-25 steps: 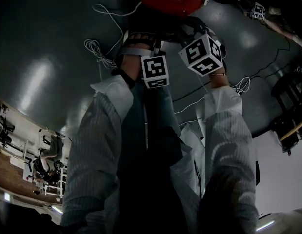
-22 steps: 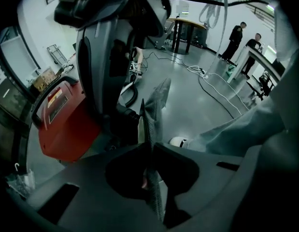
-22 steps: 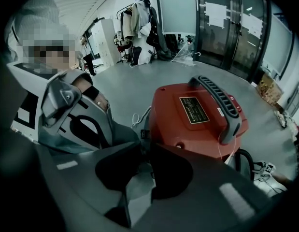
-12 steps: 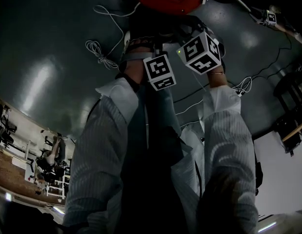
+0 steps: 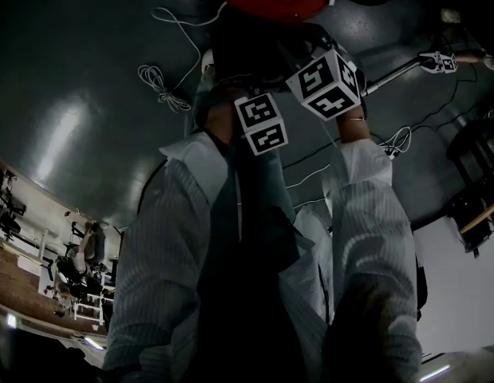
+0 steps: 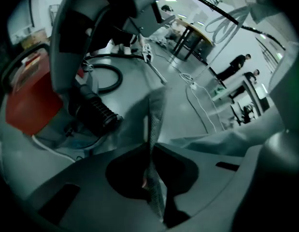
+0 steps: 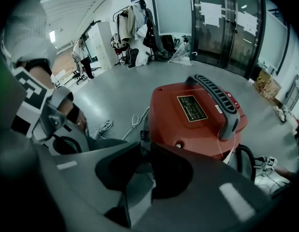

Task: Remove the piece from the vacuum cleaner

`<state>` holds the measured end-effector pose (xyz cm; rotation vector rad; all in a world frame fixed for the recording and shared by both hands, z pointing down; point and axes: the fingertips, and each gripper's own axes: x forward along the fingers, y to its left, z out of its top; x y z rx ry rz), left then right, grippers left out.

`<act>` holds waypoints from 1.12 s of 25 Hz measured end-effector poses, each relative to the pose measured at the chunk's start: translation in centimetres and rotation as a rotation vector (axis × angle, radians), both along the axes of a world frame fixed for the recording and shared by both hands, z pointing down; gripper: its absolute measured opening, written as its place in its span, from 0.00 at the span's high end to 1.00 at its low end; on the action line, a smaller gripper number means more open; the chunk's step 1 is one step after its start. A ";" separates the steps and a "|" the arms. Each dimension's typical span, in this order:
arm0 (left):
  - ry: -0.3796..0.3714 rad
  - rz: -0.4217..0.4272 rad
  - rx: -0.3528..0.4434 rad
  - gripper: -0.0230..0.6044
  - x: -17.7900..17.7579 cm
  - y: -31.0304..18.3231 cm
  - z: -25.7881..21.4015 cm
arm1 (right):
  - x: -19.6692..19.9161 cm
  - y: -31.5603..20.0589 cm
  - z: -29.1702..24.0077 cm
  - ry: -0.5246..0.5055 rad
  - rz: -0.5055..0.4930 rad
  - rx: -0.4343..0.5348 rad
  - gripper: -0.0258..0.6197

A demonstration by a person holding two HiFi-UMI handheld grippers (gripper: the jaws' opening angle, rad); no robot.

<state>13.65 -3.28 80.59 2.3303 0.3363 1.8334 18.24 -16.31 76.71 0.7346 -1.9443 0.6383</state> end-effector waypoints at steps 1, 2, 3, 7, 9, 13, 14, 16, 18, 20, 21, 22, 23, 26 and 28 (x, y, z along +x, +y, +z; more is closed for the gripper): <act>-0.011 -0.025 -0.033 0.92 -0.6 1.2 0.2 | 0.0 0.0 0.0 -0.002 0.000 0.003 0.86; -0.020 -0.065 -0.049 0.92 -1.2 2.0 0.4 | 0.0 0.0 0.0 -0.007 -0.001 0.008 0.86; -0.026 -0.099 -0.054 0.92 -1.8 2.3 0.6 | -0.1 0.1 0.0 -0.014 0.000 0.013 0.86; -0.002 -0.159 -0.031 0.92 -2.8 0.2 -0.1 | 0.0 0.0 -0.2 -0.057 0.052 0.027 0.86; 0.025 -0.212 -0.013 0.92 -3.4 -1.8 -1.8 | -0.3 0.1 -1.5 -0.093 0.090 0.045 0.86; 0.100 -0.394 0.017 0.92 -4.8 -6.8 -7.9 | -1.1 -0.2 -7.1 -0.178 0.196 0.126 0.86; 0.115 -0.421 0.020 0.92 -5.2 -7.4 -9.9 | -1.3 -0.2 -9.2 -0.206 0.240 0.147 0.86; 0.139 -0.450 0.052 0.92 -6.1 -8.3 -14.5 | -1.8 -0.5 -14.1 -0.283 0.338 0.189 0.86; 0.164 -0.489 0.103 0.92 -7.1 -9.4 -19.7 | -2.3 -1.0 -20.0 -0.369 0.414 0.237 0.87; 0.189 -0.544 0.128 0.91 -8.2 -10.4 -25.4 | -2.9 -1.5 -26.5 -0.451 0.477 0.291 0.90; 0.199 -0.569 0.132 0.91 -8.9 -10.7 -28.2 | -3.4 -1.6 -29.7 -0.490 0.505 0.318 0.95; 0.210 -0.591 0.135 0.92 -9.6 -11.0 -30.9 | -4.0 -1.7 -32.9 -0.527 0.523 0.345 0.95; 0.226 -0.613 0.141 0.92 -10.3 -11.2 -33.6 | -4.6 -1.7 -35.9 -0.561 0.530 0.370 0.96; 0.310 -0.683 0.188 0.92 -11.6 -12.9 -41.2 | -6.4 -2.4 -44.4 -0.650 0.511 0.452 0.96; 0.378 -0.725 0.241 0.92 -12.3 -14.4 -45.9 | -7.5 -3.2 -49.5 -0.674 0.476 0.517 0.96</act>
